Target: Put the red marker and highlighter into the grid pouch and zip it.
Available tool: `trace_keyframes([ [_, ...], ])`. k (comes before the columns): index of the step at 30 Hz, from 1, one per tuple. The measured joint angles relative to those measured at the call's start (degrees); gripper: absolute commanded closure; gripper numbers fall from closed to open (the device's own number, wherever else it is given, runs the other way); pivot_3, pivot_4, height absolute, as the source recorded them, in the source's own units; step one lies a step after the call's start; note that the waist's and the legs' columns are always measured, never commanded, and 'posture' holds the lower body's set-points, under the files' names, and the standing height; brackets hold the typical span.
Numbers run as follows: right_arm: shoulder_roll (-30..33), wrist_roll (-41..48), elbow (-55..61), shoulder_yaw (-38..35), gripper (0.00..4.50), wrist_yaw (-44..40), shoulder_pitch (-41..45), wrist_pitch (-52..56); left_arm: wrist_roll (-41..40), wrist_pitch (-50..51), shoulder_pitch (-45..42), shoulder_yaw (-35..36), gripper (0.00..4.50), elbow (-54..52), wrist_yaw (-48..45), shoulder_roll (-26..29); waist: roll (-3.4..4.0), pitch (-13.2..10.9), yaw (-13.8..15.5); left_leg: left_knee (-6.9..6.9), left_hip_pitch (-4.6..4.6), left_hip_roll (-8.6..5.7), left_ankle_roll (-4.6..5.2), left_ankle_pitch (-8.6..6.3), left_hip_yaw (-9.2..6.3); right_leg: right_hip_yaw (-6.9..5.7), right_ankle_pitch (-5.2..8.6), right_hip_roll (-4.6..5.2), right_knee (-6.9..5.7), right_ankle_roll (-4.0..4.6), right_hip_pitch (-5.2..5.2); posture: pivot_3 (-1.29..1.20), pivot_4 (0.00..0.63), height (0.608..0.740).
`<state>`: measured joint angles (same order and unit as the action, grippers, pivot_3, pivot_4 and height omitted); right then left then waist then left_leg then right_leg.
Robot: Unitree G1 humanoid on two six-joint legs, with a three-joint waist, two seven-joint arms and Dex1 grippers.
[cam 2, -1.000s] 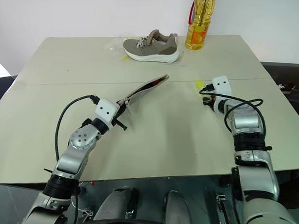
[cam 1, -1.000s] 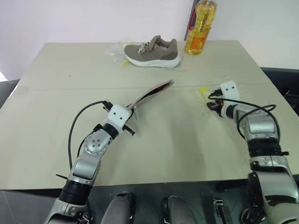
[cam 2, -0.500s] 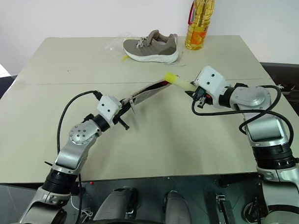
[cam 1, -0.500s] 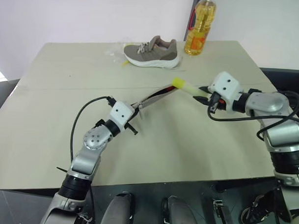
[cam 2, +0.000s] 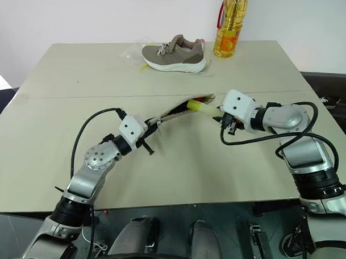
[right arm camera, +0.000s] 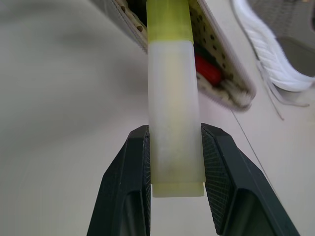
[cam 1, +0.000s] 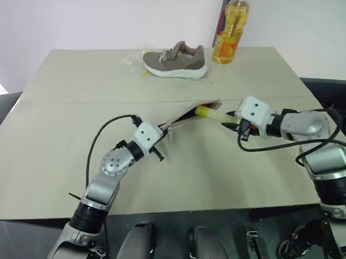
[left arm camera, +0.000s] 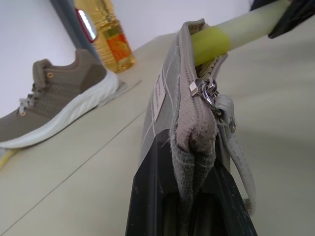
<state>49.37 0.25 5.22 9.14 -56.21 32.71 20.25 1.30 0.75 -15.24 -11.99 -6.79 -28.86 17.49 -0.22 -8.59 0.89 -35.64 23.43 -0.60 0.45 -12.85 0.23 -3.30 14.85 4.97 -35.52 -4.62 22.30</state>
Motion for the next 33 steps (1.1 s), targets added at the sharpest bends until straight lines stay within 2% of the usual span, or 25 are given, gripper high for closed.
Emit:
trace_keyframes([
  [6, 3.1, -5.4, 0.1, 4.0, 3.62, -2.9, 0.1, -10.9, -0.7, 0.0, 0.1, -1.1, 4.5, -2.2, -4.9, 2.5, 0.0, 0.0, -0.1, 0.02, 0.0, 0.0, 0.0, 0.0, 0.0, 0.0, 0.04, 0.0, 0.05, 0.08, 0.01, 0.0, 0.15, 0.731],
  [13, 1.4, -7.8, 0.7, 6.3, 3.62, -5.4, 2.0, -22.0, -2.0, 1.1, -0.3, -1.6, 4.5, -3.0, -9.3, 4.5, 0.0, 0.0, 0.0, 0.0, 0.0, 0.0, 0.0, 0.0, 0.0, -0.01, -0.01, -0.02, 0.05, -0.03, -0.02, 0.0, 0.15, 0.731],
  [18, -0.3, -8.3, -0.5, 6.0, 1.1, -5.2, 3.6, -22.7, -2.5, 2.2, -0.3, -1.4, 4.5, -3.1, -9.7, 4.2, 0.0, 0.0, -0.1, -0.02, 0.0, 0.0, 0.0, 0.0, 0.0, 0.0, -0.02, 0.0, 0.06, -0.02, -0.02, 0.0, 0.15, 0.731],
  [19, -0.8, -7.7, -0.6, 5.4, 0.67, -4.9, 4.1, -21.8, -3.0, 2.9, -0.2, -1.4, 4.5, -3.1, -9.6, 3.9, 0.0, 0.0, -0.1, -0.02, 0.0, 0.0, 0.0, 0.0, 0.0, 0.0, -0.02, 0.0, 0.05, -0.03, -0.02, 0.0, 0.15, 0.731],
  [23, -3.2, 4.7, 1.5, -2.3, 0.67, -5.7, 6.8, -7.4, -7.8, 9.2, -0.1, 0.8, 4.5, -4.4, -8.1, 0.2, 0.0, 0.0, 0.0, -0.04, 0.02, 0.01, 0.0, 0.0, 0.0, 0.0, -0.03, 0.06, 0.03, -0.04, -0.02, 0.0, 0.15, 0.731],
  [27, -1.8, 16.6, 6.0, -10.2, 0.67, -7.1, 9.6, 7.4, -14.2, 16.0, -0.9, 3.8, 4.5, -5.3, -5.2, -5.3, -0.03, 0.0, 0.4, -0.05, 0.02, 0.01, 0.0, -0.01, -0.07, -0.04, -0.03, 0.08, 0.07, -0.03, -0.07, 0.0, 0.15, 0.731],
  [30, -0.9, 22.5, 8.6, -13.1, 0.67, -6.9, 7.0, 16.1, -19.0, 21.0, -3.2, 6.2, 4.5, -5.3, -2.8, -9.1, -0.03, 0.0, 0.7, -0.06, 0.02, 0.0, 0.0, -0.02, -0.06, -0.03, -0.03, 0.1, 0.09, 0.02, -0.07, 0.0, 0.15, 0.731],
  [33, -0.9, 25.0, 11.2, -12.7, 0.67, -5.2, 1.4, 22.4, -22.1, 24.4, -4.8, 6.9, 4.5, -5.3, -1.2, -11.5, -0.03, 0.0, 1.1, -0.06, 0.03, 0.0, 0.02, -0.03, -0.03, -0.02, -0.04, 0.09, 0.09, 0.01, -0.05, 0.0, 0.15, 0.731],
])
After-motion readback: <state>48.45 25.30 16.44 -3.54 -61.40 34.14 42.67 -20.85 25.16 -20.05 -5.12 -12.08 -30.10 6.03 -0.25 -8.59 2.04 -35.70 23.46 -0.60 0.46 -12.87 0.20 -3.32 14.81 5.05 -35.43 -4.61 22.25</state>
